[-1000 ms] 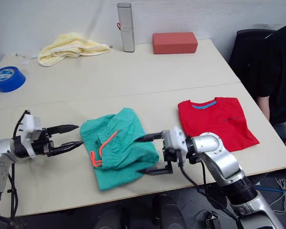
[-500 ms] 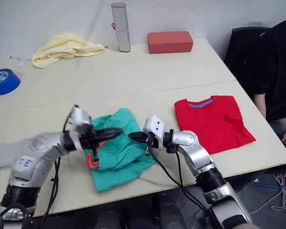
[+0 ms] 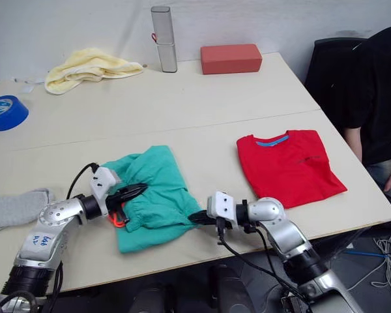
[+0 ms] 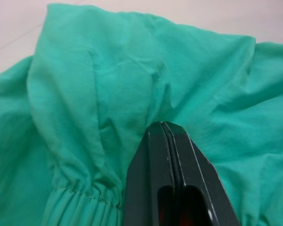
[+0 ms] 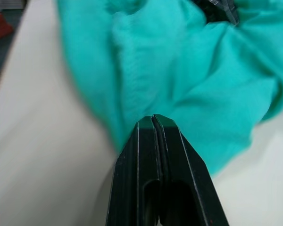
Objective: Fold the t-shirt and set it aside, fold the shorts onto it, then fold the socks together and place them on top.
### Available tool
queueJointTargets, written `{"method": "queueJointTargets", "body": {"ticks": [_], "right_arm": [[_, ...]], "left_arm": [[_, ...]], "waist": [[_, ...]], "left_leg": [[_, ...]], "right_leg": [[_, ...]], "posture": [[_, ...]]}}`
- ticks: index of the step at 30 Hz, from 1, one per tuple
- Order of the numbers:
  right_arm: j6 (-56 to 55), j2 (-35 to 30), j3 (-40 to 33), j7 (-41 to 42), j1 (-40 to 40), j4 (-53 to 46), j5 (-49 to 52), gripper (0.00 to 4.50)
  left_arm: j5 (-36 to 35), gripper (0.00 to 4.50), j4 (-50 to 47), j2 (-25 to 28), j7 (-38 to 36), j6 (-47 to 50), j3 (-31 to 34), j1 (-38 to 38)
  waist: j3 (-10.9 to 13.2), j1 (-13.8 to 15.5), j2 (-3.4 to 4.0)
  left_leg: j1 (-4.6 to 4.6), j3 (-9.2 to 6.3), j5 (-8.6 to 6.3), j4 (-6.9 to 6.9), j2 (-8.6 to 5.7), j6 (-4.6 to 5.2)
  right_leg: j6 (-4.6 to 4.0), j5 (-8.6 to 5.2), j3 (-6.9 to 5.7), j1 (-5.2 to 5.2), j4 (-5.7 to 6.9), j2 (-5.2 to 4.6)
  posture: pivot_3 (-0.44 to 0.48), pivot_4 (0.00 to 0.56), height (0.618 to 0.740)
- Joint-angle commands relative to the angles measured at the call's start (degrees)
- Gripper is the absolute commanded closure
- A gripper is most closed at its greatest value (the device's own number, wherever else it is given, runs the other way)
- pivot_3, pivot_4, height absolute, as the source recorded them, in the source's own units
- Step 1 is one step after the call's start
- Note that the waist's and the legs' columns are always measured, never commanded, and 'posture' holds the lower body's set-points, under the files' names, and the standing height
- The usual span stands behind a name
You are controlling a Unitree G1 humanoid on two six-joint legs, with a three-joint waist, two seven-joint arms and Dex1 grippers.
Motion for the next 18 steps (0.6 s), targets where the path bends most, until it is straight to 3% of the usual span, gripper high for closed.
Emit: {"method": "queueJointTargets", "body": {"ticks": [1,3,6,11,18], "right_arm": [[2.40,0.33,-5.02,0.72,-0.47,-4.38,6.69,4.48],[6.37,2.70,-7.81,-1.44,-2.67,-5.35,11.13,4.48],[8.75,5.97,-7.47,-4.36,-6.30,-3.35,9.97,4.48],[6.48,12.02,-1.09,-7.42,-12.54,5.18,1.04,4.48],[0.90,16.21,6.78,-4.51,-13.73,11.34,-6.20,4.48]], "left_arm": [[-9.25,4.50,-3.64,0.17,-6.29,0.06,5.08,-1.25],[-11.61,4.50,-4.59,1.96,-10.92,1.38,4.79,-2.39],[-9.72,4.50,-2.06,1.79,-11.02,1.44,2.79,-6.24],[0.87,4.50,7.87,-0.10,-8.65,-2.70,-4.45,-13.28],[6.97,4.50,18.45,-2.76,-5.73,-7.08,-6.87,-17.55]], "waist": [[0.01,0.02,-0.02],[0.02,0.00,-0.03],[0.02,0.07,-0.02],[0.01,0.06,-0.01],[0.01,-0.01,-0.02]], "left_leg": [[-0.02,0.00,0.01,0.01,0.00,-0.01],[-0.02,-0.01,0.03,0.00,0.00,-0.03],[-0.02,-0.03,0.08,0.00,-0.01,-0.11],[-0.04,-0.08,0.14,-0.02,-0.05,-0.12],[-0.20,0.05,0.17,-0.03,0.03,-0.31]], "right_leg": [[-0.01,0.01,-0.01,0.00,0.00,0.00],[-0.02,0.02,-0.02,0.00,0.01,0.00],[-0.04,0.03,-0.02,0.00,0.02,0.00],[-0.04,0.04,-0.03,0.01,0.01,0.01],[0.01,-0.02,-0.05,-0.18,-0.03,0.02]], "posture": [[0.000,0.150,0.740],[0.000,0.150,0.740],[0.000,0.150,0.740],[0.000,0.150,0.740],[0.000,0.150,0.740]]}}
